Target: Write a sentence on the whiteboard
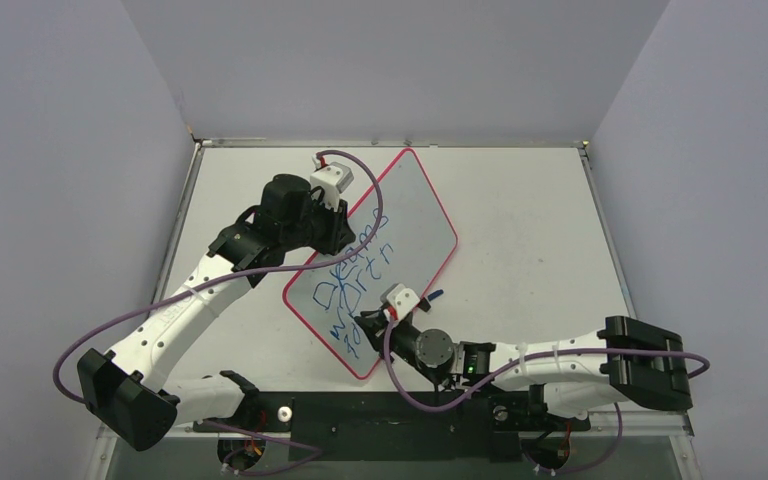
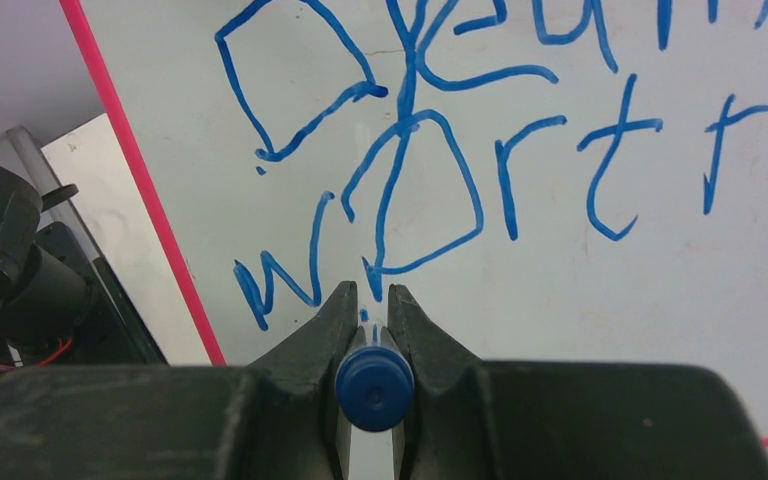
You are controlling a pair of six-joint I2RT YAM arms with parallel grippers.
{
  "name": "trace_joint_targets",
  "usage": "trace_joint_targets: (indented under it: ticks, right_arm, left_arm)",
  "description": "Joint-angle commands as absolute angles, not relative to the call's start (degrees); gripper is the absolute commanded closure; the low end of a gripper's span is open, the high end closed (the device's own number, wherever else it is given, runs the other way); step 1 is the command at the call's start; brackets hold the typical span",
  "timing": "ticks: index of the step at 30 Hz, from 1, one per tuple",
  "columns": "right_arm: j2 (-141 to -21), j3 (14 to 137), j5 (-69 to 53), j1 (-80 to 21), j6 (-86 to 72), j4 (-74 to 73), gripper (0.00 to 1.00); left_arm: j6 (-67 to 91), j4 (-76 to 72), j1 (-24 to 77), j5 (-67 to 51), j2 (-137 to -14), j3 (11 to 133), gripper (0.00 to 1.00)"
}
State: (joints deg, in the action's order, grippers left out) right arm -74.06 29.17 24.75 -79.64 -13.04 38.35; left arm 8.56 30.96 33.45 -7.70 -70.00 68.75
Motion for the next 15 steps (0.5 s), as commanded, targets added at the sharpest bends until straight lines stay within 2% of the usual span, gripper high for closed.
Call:
trace_joint_targets:
  ticks: [1, 15]
  right_arm:
    - [-70.0, 27.0, 27.1, -80.2, -15.1, 37.2, 1.0]
    - [-71.1, 25.6, 27.2, -78.2, -14.7, 41.5, 1.0]
  left_arm:
    - [3.2, 24.7, 33.2, -2.6, -68.0, 69.4, 1.0]
    - [3.2, 24.6, 33.2, -2.3, -68.1, 69.3, 1.0]
